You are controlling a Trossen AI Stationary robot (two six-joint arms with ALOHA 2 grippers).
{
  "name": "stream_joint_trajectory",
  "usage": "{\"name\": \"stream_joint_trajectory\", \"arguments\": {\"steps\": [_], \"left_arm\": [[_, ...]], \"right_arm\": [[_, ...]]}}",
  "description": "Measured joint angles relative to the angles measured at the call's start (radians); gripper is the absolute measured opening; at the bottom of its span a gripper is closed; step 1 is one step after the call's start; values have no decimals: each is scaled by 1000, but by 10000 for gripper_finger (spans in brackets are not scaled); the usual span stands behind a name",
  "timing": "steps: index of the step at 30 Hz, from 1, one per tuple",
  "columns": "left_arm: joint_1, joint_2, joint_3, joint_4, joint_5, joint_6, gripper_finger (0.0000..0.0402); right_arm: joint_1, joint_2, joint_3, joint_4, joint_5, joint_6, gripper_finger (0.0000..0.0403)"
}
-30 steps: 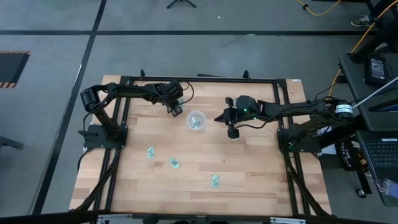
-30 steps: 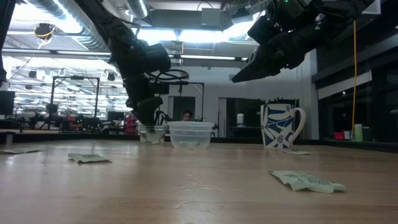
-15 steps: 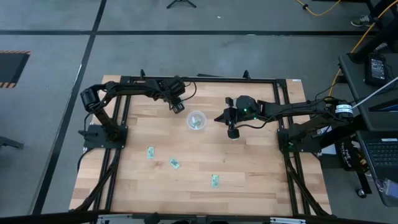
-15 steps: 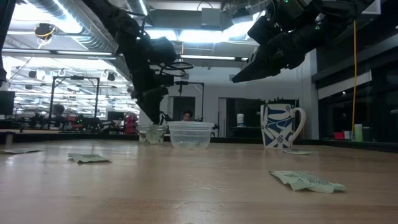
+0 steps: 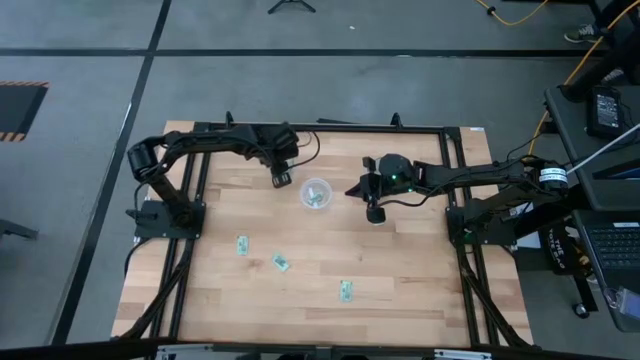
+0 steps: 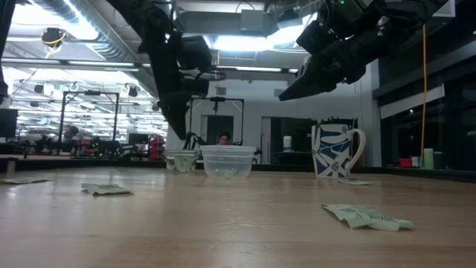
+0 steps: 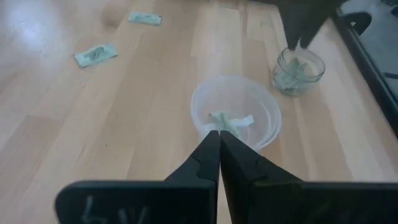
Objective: Pick and place Stevia / Truvia into bins
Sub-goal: Put the stevia packet into the transparent container
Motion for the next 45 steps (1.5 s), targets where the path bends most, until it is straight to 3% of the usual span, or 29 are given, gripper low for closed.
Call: {"name": "stream_joint_trajectory", "arguments": {"steps": [6, 10, 14, 21, 26, 30, 35, 41, 45], "left_arm": [[-50, -124, -4, -49, -13, -28, 9], [-91, -246, -69, -9, -13, -74, 3], [-140, -389, -215, 112, -14, -170, 1], [-274, -575, -528, 484, -15, -299, 1], [-364, -608, -683, 767, -14, -299, 3], [-422, -605, -743, 869, -14, -299, 1], [-487, -594, -749, 875, -15, -325, 2], [-538, -594, -749, 878, -17, -259, 4], [-544, -594, -749, 901, -18, -219, 4]], "right_arm": [[0, 0, 0, -65, 0, -5, 16], [0, 0, 0, -87, 0, -6, 16], [0, 0, 0, -122, 0, -6, 16], [0, 0, 0, -163, 0, -5, 17], [0, 0, 0, -203, 0, 17, 17], [22, 0, 0, -224, 35, 66, 16], [108, 0, 0, -267, 206, 114, 4], [210, 0, 0, -347, 239, 268, 5], [271, 0, 0, -403, 325, 383, 3]]}}
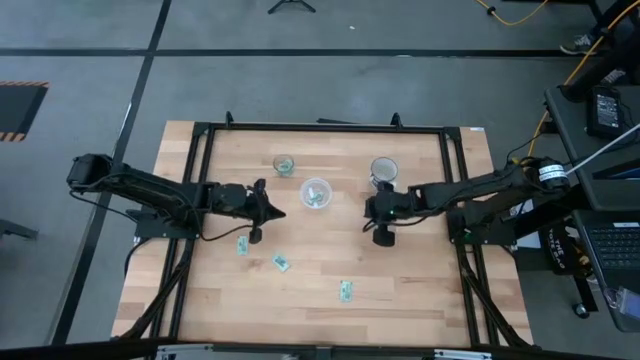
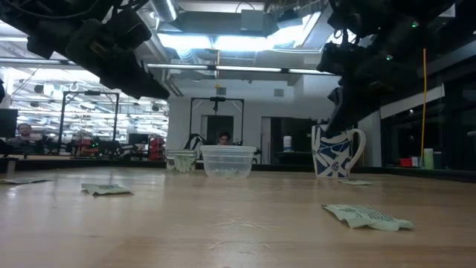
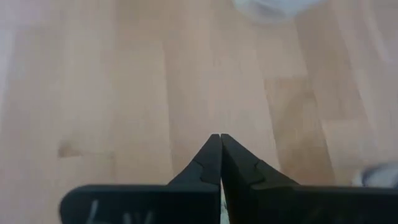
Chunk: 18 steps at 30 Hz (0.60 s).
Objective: Pick and place Stevia / Truvia into bins
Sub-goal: Put the stevia packet into the transparent container
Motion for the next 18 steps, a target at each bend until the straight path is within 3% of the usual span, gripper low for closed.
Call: {"name": "stream_joint_trajectory", "arguments": {"steps": [5, 13, 18], "left_arm": [[0, 0, 0, 13, -1, 72, 2], [0, 0, 0, 12, -1, 71, 2], [0, 0, 0, 12, -1, 70, 3]], "right_arm": [[27, 0, 0, -38, 129, 165, 6], [22, 0, 0, -76, 127, 252, 9], [22, 0, 0, -144, 101, 365, 48]]}}
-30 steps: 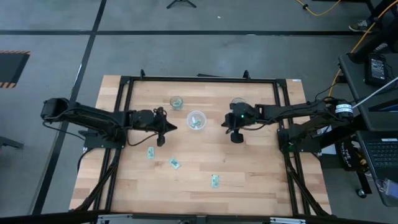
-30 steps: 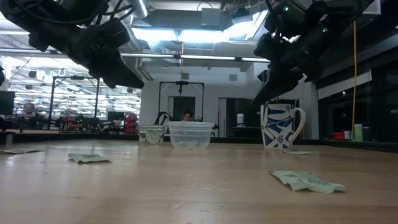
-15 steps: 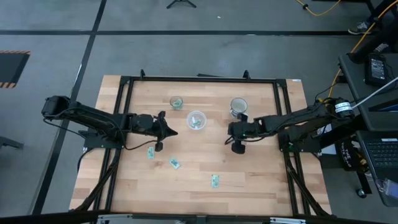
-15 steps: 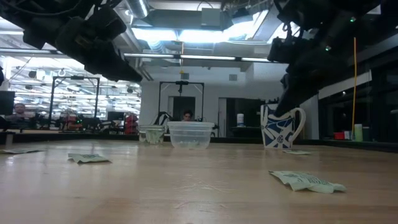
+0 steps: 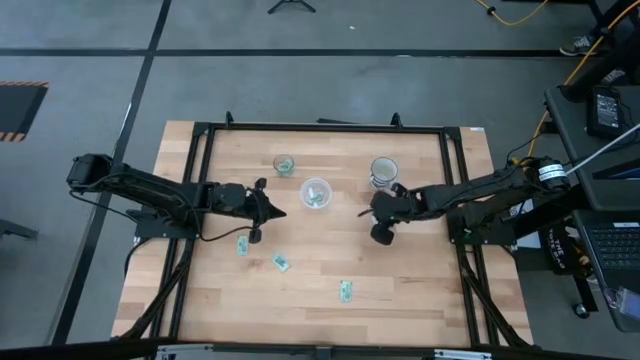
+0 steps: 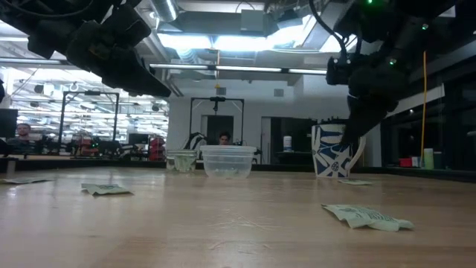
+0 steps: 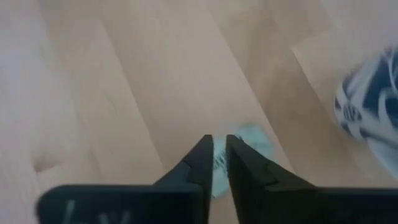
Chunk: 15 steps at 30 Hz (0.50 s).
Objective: Pick and place Stevia / Truvia into bins
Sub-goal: Put the stevia packet into the transparent container
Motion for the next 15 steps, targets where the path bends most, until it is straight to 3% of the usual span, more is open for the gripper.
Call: {"name": "stream_joint_trajectory", "arguments": {"steps": [4, 15], "left_arm": [[0, 0, 0, 4, 0, 0, 5], [0, 0, 0, 4, 0, 0, 5]], "right_arm": [[0, 0, -1, -48, 0, 56, 91], [-16, 0, -133, 119, -1, 200, 174]]}}
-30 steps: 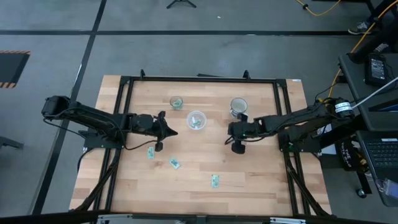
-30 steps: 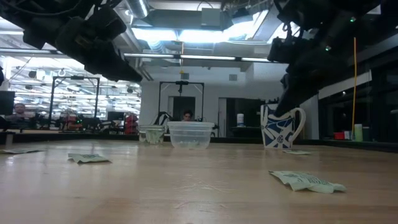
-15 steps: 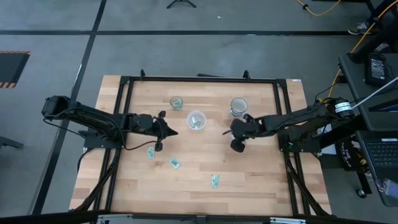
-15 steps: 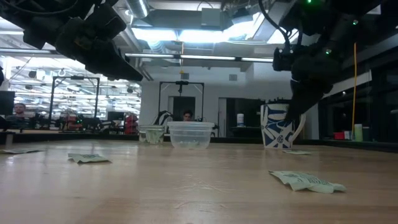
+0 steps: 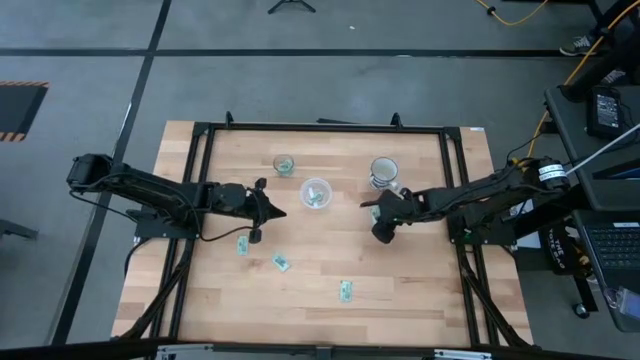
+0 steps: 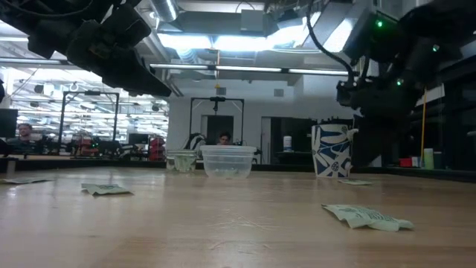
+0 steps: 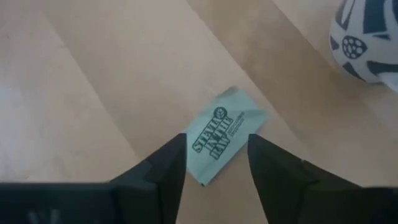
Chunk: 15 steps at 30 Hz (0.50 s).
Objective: Pick and place Stevia / Truvia into bins
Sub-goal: Put the stevia packet into the transparent container
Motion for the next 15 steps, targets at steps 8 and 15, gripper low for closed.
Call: {"name": "stream_joint_trajectory", "arguments": {"steps": [8, 15], "left_arm": [[0, 0, 0, 0, 0, 0, 4], [0, 0, 0, 0, 0, 1, 1]], "right_arm": [[-11, 0, -53, 87, 0, 0, 192], [-11, 10, -53, 98, 2, -8, 193]]}}
